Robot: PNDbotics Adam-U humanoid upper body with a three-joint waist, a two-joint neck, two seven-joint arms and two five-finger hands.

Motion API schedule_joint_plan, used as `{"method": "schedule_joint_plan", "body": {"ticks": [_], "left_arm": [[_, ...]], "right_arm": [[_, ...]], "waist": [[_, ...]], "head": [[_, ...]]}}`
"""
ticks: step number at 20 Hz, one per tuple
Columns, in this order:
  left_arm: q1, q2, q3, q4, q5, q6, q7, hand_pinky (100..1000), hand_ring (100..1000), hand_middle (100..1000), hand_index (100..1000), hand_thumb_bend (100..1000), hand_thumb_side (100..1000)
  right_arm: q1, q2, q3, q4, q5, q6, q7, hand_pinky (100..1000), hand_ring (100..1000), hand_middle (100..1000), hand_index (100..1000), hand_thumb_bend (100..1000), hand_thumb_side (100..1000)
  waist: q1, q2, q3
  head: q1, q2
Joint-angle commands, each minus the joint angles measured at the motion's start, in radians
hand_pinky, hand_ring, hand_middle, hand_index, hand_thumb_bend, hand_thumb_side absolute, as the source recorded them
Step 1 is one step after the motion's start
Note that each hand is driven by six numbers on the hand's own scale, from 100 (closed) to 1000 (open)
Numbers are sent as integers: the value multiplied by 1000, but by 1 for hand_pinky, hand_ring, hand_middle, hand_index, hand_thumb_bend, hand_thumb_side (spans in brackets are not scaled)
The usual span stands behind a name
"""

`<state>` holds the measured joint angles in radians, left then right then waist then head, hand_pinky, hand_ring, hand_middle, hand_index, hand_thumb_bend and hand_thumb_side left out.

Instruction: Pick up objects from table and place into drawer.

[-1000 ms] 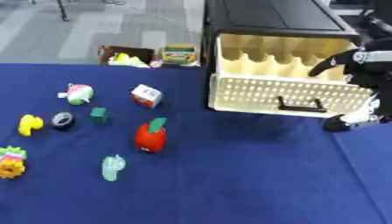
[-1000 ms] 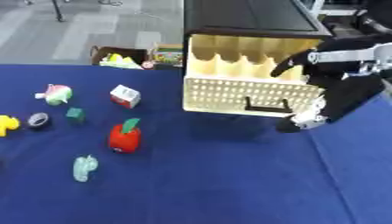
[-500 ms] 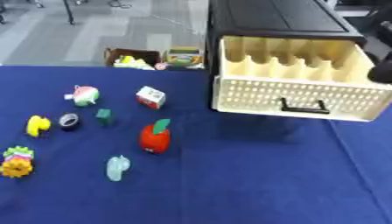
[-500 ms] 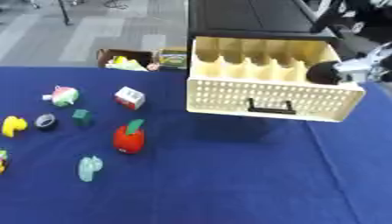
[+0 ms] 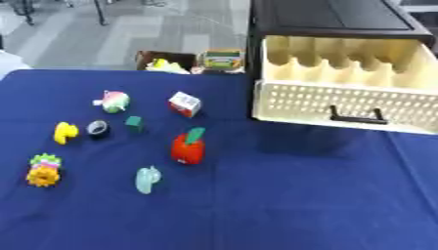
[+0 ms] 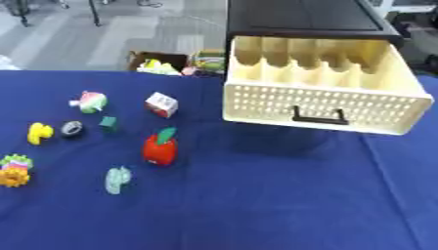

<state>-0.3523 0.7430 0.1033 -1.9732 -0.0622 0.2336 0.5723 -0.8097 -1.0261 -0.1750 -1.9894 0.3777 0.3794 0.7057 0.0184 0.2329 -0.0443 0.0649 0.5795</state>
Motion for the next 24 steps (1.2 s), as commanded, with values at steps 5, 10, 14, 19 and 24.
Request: {"method": "schedule_joint_plan", "body": {"ticks": [5, 10, 14, 19, 24], "left_arm": [[-19, 185, -58, 33, -117, 107, -114, 502, 588, 639, 858, 110, 606], [53, 261, -127, 99, -190, 146, -188, 646, 778, 777, 954, 334, 705], [72, 353, -218, 190, -247, 104, -245, 679, 805, 792, 977, 415, 730], [7, 408, -332, 306, -318, 48, -316, 722, 843, 817, 1000, 499, 744], [-57, 412, -388, 427, -394, -26, -392, 747, 875, 835, 1000, 606, 714]], "right_arm": [[-7, -6, -2, -11, -6, 3, -112, 147, 214, 124, 770, 479, 838], [-38, 37, -21, -11, -52, -19, -185, 333, 355, 267, 763, 475, 901], [-39, 70, -40, -11, -86, -24, -242, 414, 421, 350, 766, 465, 919], [-26, 102, -64, -11, -115, -23, -314, 454, 440, 369, 766, 450, 925], [-14, 130, -72, -11, -147, -25, -389, 478, 451, 383, 763, 427, 925]], "waist": [[-10, -17, -6], [5, -11, -29], [3, -14, -36], [1, -13, -33], [4, -9, -34]], "head": [[16, 4], [71, 2], [110, 10], [126, 11], [133, 10]]}}
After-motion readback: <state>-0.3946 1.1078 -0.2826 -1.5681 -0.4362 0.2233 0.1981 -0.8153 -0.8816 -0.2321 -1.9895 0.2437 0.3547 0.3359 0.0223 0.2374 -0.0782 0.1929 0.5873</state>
